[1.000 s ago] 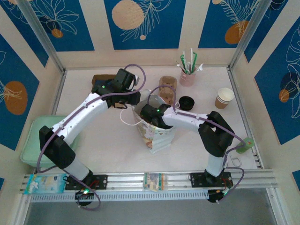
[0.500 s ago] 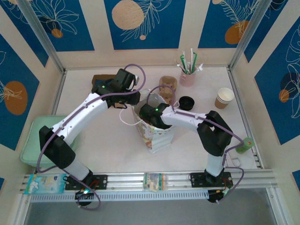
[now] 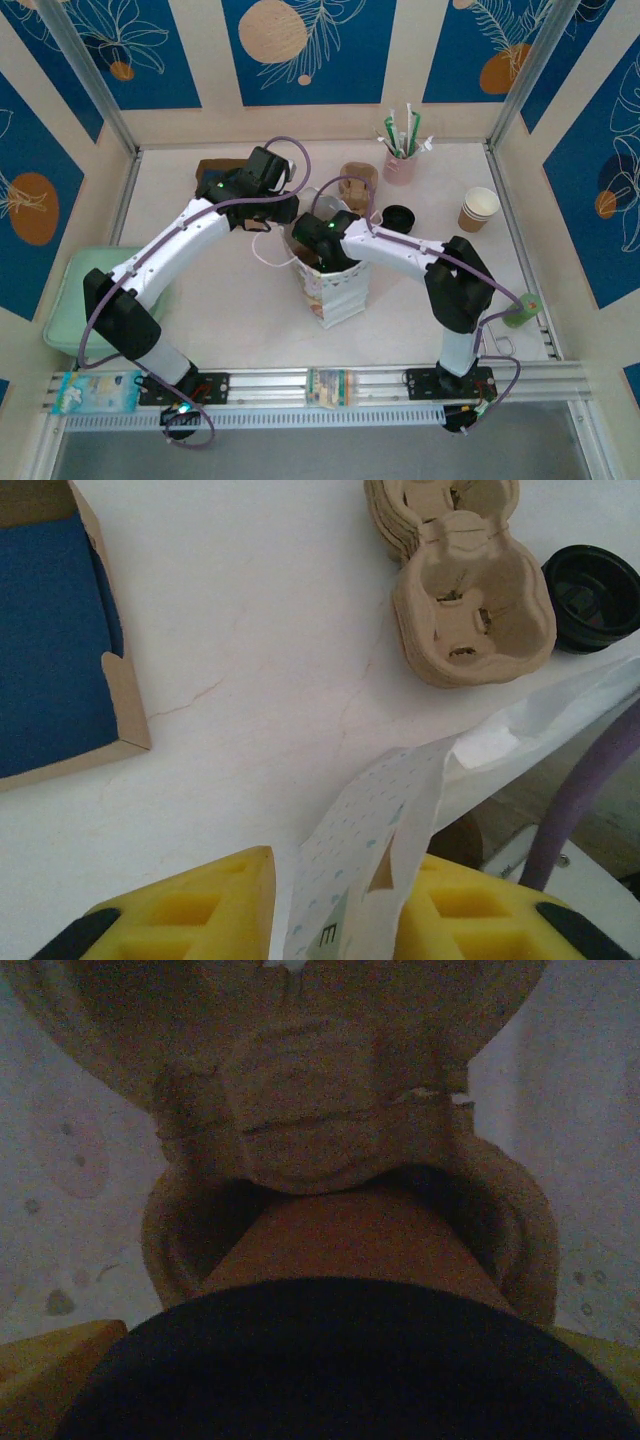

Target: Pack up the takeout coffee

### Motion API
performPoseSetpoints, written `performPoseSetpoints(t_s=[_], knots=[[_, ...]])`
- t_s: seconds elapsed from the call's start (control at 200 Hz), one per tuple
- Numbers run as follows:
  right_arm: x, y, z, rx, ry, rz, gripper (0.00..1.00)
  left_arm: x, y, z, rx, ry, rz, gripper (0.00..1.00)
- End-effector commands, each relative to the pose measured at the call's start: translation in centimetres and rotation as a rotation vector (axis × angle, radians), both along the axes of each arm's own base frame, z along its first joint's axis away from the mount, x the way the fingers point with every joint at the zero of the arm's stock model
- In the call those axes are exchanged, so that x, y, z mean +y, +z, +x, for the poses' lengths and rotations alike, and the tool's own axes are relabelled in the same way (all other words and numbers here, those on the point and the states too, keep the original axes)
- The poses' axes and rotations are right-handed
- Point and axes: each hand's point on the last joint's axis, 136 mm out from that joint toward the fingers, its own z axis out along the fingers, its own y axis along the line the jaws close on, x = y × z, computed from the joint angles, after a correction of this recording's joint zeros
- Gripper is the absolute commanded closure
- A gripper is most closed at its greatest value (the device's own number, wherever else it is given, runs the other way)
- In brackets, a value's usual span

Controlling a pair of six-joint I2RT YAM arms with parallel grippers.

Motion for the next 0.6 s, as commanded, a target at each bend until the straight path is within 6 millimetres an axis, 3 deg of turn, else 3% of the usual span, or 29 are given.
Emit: performPoseSetpoints(t_s=[0.0, 0.595], knots=[[-0.4, 1.5, -0.4, 0.003, 0.003, -0.018, 0.01, 0.9, 1.3, -0.3, -0.019, 0.006, 0.007, 0.65], [0.0, 5.8, -0.1, -0.04, 0.004, 0.023, 0.01, 0.9, 1.6, -0.4, -0.025, 0.005, 0.007, 0.63]])
